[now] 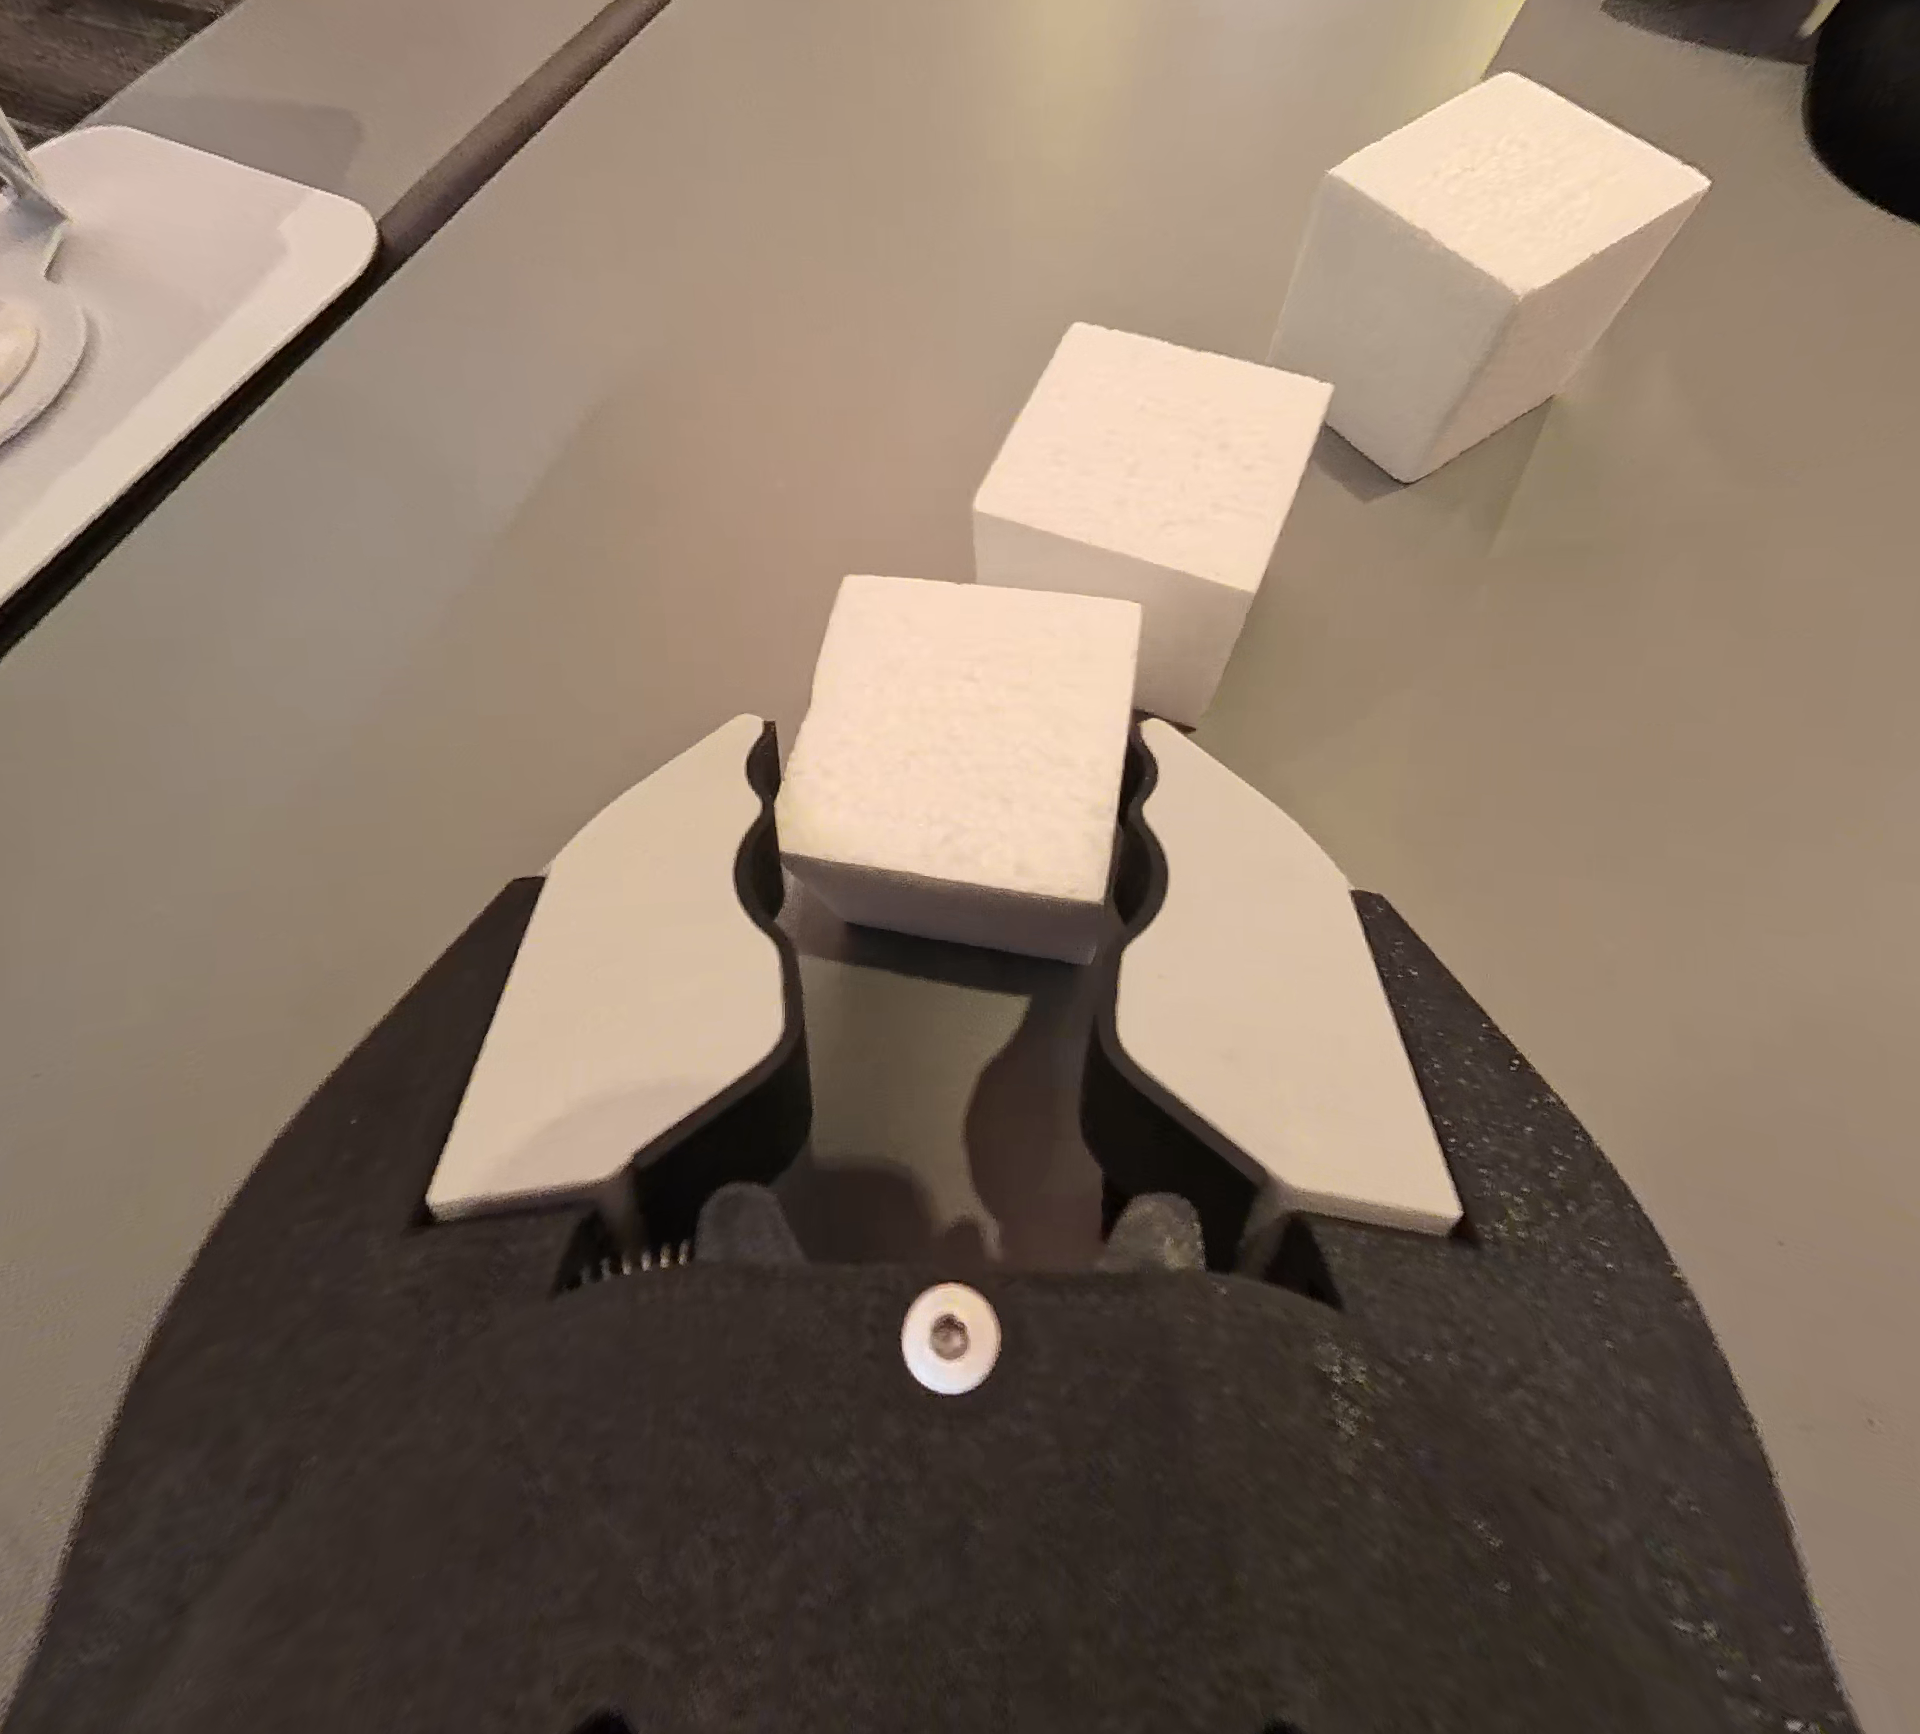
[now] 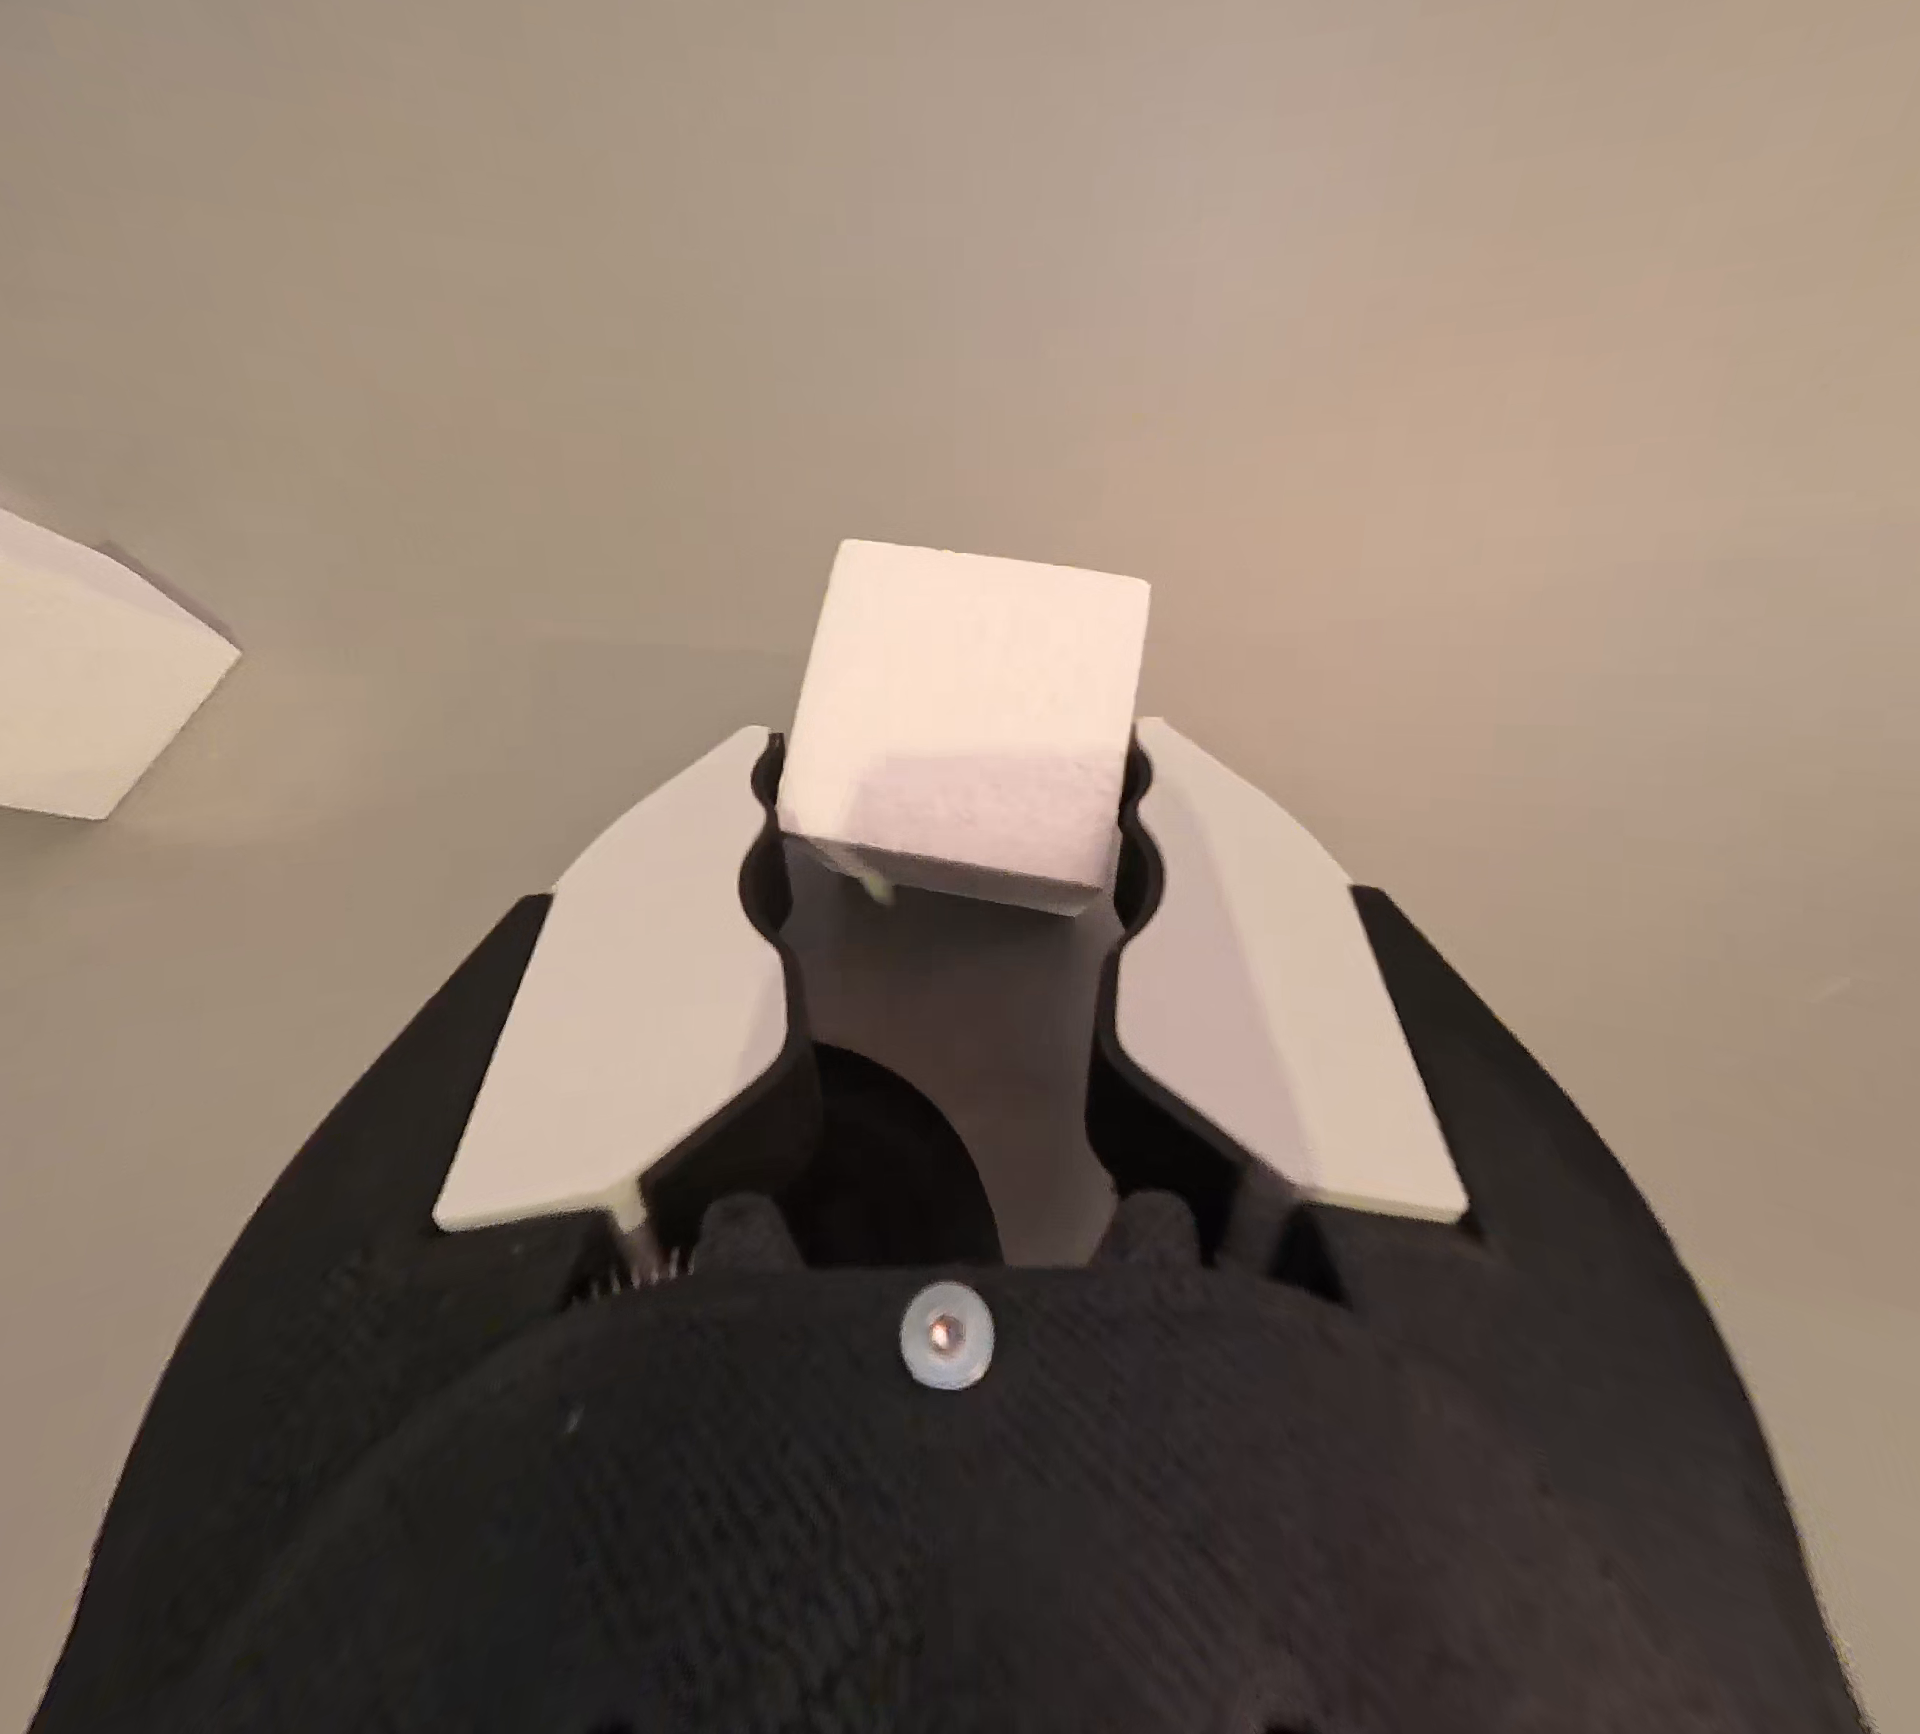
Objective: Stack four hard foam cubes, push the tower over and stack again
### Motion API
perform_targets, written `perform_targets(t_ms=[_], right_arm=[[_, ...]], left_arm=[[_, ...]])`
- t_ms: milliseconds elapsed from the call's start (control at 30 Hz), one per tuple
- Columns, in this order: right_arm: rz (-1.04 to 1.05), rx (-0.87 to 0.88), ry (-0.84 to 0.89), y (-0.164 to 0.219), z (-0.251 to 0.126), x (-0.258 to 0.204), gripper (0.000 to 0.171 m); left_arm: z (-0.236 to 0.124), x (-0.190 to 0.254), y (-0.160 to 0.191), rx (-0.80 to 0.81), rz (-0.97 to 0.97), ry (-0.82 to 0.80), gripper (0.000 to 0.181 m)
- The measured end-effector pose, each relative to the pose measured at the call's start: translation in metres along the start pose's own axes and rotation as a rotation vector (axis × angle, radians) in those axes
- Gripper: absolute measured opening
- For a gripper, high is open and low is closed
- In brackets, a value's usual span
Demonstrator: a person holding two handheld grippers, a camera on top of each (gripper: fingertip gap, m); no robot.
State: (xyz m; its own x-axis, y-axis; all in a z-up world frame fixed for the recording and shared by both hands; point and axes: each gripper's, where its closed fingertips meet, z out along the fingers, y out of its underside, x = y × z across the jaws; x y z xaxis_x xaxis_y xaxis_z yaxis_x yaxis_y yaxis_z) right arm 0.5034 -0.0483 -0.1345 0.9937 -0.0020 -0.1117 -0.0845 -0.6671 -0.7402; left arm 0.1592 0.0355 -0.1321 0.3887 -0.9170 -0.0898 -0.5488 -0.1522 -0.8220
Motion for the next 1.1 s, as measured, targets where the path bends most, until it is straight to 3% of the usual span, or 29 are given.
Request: perform_targets(t_ms=[100, 200, 300, 367, 467, 667, 967, 1100], right_arm=[[0.001, 0.072, -0.07, -0.036, -0.012, -0.002, 0.062], [-0.06, 0.248, -0.263, -0.1, -0.03, -0.02, 0.062], [-0.078, 0.416, -0.53, -0.146, -0.041, -0.04, 0.062], [-0.064, 0.511, -0.616, -0.159, -0.042, -0.042, 0.062], [-0.034, 0.618, -0.61, -0.158, -0.033, -0.031, 0.061], [-0.059, 0.627, -0.491, -0.143, -0.034, -0.01, 0.061], [-0.031, 0.597, -0.468, -0.139, -0.027, 0.0, 0.061], [-0.055, 0.567, -0.464, -0.135, -0.021, -0.004, 0.061]], left_arm=[[-0.01, -0.008, -0.004, 0.003, -0.001, -0.027, 0.062], [-0.036, -0.017, -0.029, 0.075, -0.006, -0.073, 0.062], [-0.051, 0.007, -0.078, 0.225, 0.039, 0.049, 0.062], [-0.048, 0.03, -0.105, 0.264, 0.127, 0.152, 0.062], [-0.027, 0.06, -0.128, 0.237, 0.291, 0.286, 0.062], [0.025, 0.1, -0.136, 0.133, 0.449, 0.53, 0.062], [0.053, 0.111, -0.119, -0.021, 0.529, 0.575, 0.062], [0.053, 0.112, -0.122, 0.011, 0.479, 0.584, 0.062]])
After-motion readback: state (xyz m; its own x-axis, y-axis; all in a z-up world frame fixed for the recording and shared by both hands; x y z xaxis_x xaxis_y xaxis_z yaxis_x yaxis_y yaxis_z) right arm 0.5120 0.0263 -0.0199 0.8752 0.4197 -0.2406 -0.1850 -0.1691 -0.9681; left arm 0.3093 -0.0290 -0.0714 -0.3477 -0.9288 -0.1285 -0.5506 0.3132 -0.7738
